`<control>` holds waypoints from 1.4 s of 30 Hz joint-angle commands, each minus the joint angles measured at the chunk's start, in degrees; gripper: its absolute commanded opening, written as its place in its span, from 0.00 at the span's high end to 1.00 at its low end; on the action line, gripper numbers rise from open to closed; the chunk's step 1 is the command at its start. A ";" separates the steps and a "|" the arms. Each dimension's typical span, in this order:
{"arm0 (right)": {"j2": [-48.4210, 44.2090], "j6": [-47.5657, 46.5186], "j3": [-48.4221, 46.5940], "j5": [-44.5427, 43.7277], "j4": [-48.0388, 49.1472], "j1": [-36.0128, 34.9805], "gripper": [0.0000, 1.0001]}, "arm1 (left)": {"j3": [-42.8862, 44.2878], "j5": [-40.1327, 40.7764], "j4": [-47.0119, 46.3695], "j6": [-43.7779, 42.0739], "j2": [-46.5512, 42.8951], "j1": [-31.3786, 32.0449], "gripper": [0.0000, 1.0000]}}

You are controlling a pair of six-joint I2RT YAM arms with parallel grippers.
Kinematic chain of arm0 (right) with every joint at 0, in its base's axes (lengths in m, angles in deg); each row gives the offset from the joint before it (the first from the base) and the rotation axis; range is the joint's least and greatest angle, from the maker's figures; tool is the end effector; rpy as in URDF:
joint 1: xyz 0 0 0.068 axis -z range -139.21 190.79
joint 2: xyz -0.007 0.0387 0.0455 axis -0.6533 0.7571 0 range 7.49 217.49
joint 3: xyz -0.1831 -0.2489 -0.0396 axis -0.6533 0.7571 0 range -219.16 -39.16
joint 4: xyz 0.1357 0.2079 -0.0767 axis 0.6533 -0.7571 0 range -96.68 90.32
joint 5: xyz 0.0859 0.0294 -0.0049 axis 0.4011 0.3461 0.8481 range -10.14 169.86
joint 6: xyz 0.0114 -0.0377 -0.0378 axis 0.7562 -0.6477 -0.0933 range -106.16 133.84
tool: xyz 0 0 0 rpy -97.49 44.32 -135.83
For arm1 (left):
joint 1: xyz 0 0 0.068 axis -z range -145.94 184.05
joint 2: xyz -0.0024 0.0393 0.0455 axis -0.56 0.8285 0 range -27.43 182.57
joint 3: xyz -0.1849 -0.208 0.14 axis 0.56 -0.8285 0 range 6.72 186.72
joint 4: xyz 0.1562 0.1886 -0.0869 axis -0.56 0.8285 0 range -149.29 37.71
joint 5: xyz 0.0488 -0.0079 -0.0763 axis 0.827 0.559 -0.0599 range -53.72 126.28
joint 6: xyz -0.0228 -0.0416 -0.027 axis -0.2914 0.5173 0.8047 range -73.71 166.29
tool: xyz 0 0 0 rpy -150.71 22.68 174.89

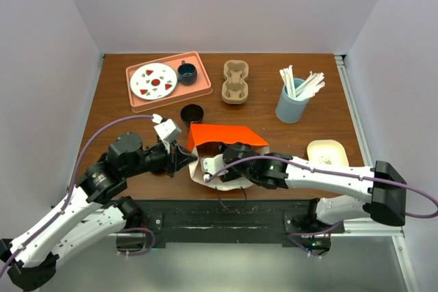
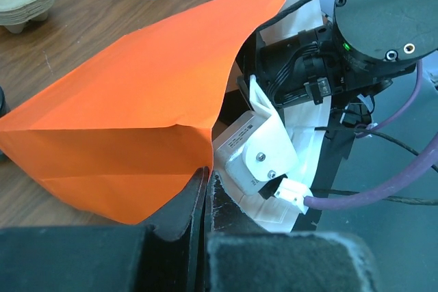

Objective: Pack the takeout coffee

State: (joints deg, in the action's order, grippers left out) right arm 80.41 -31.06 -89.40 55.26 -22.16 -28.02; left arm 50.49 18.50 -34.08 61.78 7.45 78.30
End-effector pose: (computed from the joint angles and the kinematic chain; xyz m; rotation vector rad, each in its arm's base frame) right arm 0.1060 0.2313 0.2893 -1.7964 1.4177 -0.2914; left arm 0.0684 -0.0822 0.3536 0.7067 1.8351 -0.9936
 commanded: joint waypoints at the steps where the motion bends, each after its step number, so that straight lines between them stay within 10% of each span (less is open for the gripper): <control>1: -1.38 -4.05 1.28 0.69 4.89 0.09 0.77 | -0.88 -1.38 -4.12 2.44 -0.77 -0.13 1.00; 32: 5.21 -8.18 4.62 7.28 14.39 3.51 0.66 | -3.61 -1.56 -8.42 10.88 -0.69 -0.13 1.00; 42: 2.75 -6.42 2.69 10.09 9.30 5.97 0.43 | -1.58 0.73 -8.16 10.62 1.95 -0.13 1.00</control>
State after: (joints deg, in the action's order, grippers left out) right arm 84.00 -40.70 -85.53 60.02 -9.33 -22.67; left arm 46.46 21.06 -38.65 70.87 8.56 77.67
